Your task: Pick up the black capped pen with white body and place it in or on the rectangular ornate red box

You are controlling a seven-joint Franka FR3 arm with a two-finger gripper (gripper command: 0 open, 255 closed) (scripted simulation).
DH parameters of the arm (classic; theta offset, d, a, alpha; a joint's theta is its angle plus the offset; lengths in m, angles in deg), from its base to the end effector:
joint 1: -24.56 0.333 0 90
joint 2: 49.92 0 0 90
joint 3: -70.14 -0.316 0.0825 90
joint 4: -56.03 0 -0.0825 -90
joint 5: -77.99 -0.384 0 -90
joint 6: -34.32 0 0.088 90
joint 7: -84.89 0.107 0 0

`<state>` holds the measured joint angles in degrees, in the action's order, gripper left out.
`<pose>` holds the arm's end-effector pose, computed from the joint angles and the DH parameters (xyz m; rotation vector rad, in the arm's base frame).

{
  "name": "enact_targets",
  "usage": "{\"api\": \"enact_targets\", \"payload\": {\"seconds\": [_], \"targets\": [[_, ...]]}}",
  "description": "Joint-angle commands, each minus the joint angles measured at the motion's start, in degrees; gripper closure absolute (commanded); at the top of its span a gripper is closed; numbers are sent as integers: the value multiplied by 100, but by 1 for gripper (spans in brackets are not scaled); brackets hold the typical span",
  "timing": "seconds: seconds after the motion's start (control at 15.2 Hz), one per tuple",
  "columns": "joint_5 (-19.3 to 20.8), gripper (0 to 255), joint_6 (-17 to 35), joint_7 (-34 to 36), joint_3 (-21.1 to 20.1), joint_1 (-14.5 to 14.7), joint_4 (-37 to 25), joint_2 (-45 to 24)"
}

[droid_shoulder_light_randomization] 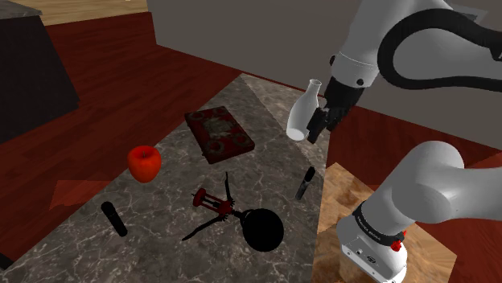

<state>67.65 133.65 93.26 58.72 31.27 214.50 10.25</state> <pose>0.2353 0.0947 0.4768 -3.1332 -0.0684 -0.0164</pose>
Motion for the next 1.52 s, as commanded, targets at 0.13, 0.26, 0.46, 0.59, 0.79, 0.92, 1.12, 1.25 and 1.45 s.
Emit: {"api": "enact_targets", "payload": {"seconds": [0.13, 0.26, 0.46, 0.59, 0.79, 0.92, 1.12, 1.25, 1.45], "targets": [[-464, 0, 393, 448, -618, 479, 741, 567], [-739, 0, 568, 709, -976, 785, 1059, 801], [-814, 0, 749, 725, -1053, 837, 1214, 774], [-879, 0, 928, 725, -1113, 870, 1348, 724], [-1004, 0, 1269, 725, -1227, 930, 1578, 601], [-1004, 0, 1269, 725, -1227, 930, 1578, 602], [-1004, 0, 1269, 725, -1227, 930, 1578, 601], [-1004, 0, 1269, 725, -1227, 930, 1578, 601], [-1003, 255, 1267, 725, -1226, 929, 1577, 601]]}}
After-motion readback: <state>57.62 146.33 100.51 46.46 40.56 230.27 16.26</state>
